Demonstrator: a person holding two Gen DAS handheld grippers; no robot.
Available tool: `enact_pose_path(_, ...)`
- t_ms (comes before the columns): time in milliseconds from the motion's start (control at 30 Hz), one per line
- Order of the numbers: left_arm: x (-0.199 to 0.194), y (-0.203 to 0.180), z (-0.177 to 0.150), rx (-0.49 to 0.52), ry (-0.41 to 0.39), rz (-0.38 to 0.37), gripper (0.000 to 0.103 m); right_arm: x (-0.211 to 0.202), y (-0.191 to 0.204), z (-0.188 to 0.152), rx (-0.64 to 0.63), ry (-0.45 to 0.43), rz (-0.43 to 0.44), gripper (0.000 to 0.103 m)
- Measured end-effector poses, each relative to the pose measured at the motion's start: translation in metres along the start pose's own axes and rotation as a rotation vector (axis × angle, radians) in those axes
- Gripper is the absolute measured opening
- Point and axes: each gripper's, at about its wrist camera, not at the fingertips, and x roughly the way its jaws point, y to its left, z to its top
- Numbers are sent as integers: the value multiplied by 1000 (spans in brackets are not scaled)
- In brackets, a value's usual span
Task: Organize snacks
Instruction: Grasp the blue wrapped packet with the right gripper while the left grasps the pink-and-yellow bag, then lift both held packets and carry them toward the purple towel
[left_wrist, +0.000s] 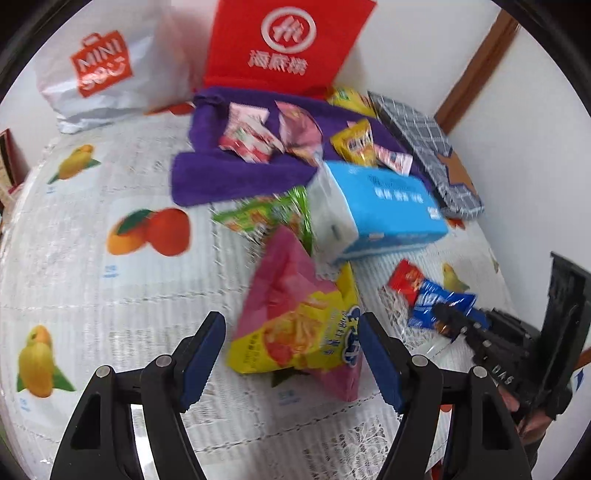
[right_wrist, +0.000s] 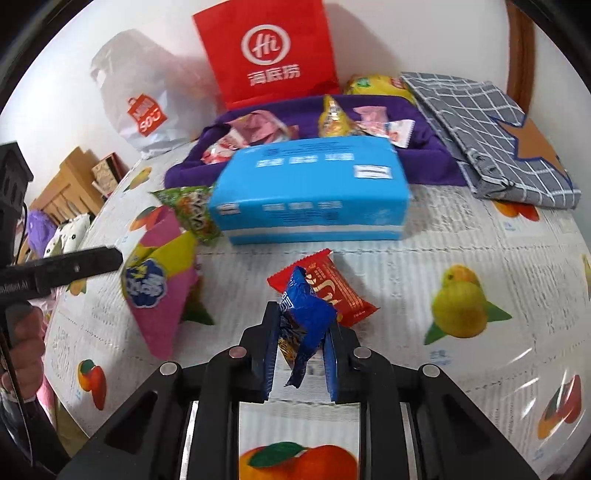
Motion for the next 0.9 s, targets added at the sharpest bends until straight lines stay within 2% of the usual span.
enact_pose_path(33,5,-2,0,1,12,-1,76,0,-3,0,5,-1,-3,22)
enact_pose_path(200,29,-13,0,30,49,34,77,1,-20,-4,38,9,18,25)
enact_pose_path(400,42,-25,0,83,66,96,78,15,-21,-3,43,23,34,29)
enact_pose_path(467,42,-26,0,101,60,100,70,17,-19,-2,40,14,40,22)
enact_pose_path(533,36,-25,0,104,48,87,66,16,-16,-2,25,1,49,16)
enact_pose_path(600,29,-24,-1,105,42,72,62,11,-15,-1,24,-7,58,16)
enact_pose_path(633,25,-24,-1,104,36,66,56,9,-15,0,26,-13,66,15)
enact_pose_path(833,7,-24,0,100,12,54,55,-13,-12,8,22,-63,90,15)
enact_pose_path(900,-1,-23,2,91,1,29,55,-20,-10,12,14,-74,93,15)
